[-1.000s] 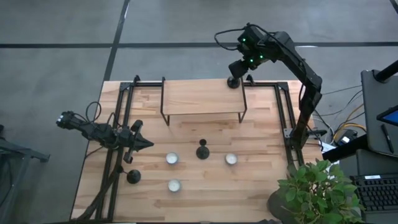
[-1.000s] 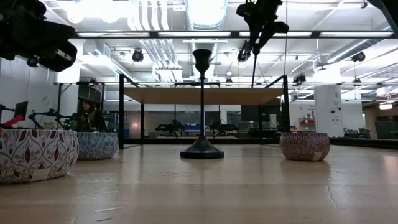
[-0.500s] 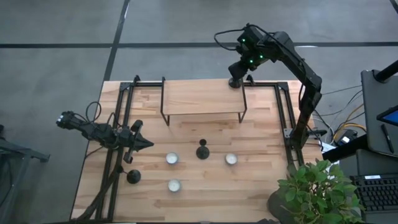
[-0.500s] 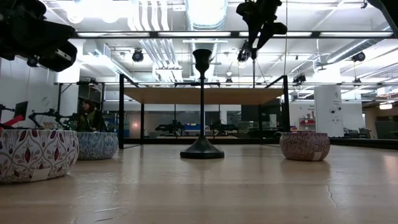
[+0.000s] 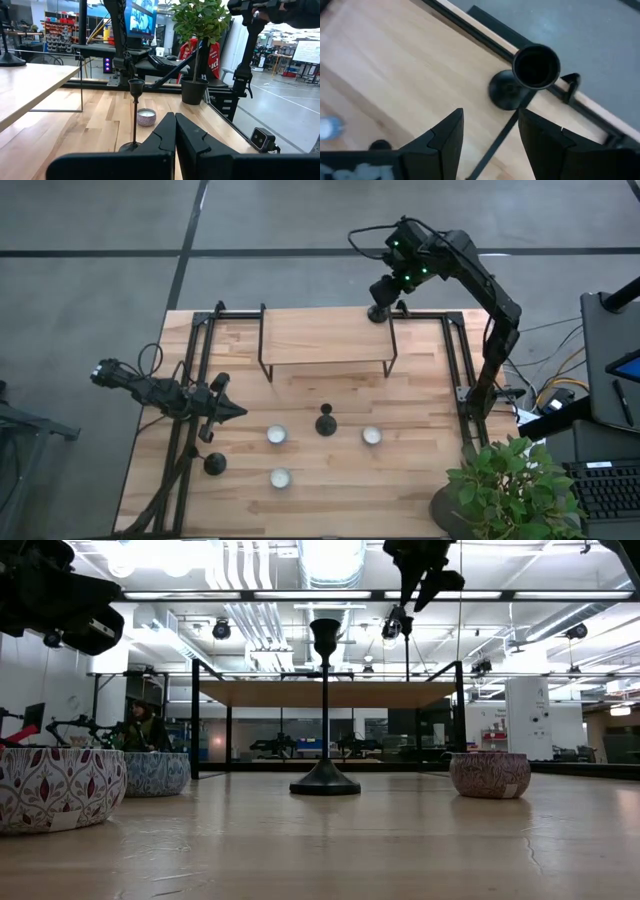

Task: Pick & Place candle stick holders
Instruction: Put the top black candle holder on the shelf aligned with the other candle holder

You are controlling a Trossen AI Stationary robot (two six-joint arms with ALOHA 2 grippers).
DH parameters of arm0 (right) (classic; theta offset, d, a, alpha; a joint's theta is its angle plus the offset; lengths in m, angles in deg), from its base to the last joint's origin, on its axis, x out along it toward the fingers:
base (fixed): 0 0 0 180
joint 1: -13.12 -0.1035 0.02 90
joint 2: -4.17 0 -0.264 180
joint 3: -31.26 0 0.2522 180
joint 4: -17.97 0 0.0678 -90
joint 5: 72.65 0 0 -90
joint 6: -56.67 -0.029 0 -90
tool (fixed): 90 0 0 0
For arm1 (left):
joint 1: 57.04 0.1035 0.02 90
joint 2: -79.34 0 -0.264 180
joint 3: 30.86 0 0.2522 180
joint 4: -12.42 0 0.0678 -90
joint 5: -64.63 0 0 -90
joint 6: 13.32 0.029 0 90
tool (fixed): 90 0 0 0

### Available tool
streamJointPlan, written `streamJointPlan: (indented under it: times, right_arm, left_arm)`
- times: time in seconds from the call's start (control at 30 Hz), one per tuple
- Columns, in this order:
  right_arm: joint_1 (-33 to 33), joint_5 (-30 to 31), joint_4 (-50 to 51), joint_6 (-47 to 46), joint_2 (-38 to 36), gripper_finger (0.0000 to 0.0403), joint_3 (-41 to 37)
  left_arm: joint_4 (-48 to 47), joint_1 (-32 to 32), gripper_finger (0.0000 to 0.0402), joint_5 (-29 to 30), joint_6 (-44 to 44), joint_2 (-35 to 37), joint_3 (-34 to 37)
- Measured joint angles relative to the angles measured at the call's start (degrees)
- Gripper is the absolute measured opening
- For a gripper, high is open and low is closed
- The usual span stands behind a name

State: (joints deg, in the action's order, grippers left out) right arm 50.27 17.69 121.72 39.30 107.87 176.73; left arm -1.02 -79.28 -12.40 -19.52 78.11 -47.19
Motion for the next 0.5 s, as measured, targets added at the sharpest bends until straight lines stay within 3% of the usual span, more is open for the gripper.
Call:
streamJointPlan:
  times: [0.33, 0.5]
  right_arm:
    - [-0.6, -9.0, 0.0, -2.2, -2.9, 0.0185, 0.0]
    - [-4.2, -13.6, 0.0, -2.6, -4.0, 0.0179, -0.1]
  left_arm:
    - [0.0, 0.0, 0.0003, 0.0, 0.0, 0.0, 0.0]
    - [0.0, 0.0, 0.0003, 0.0, 0.0, 0.0, 0.0]
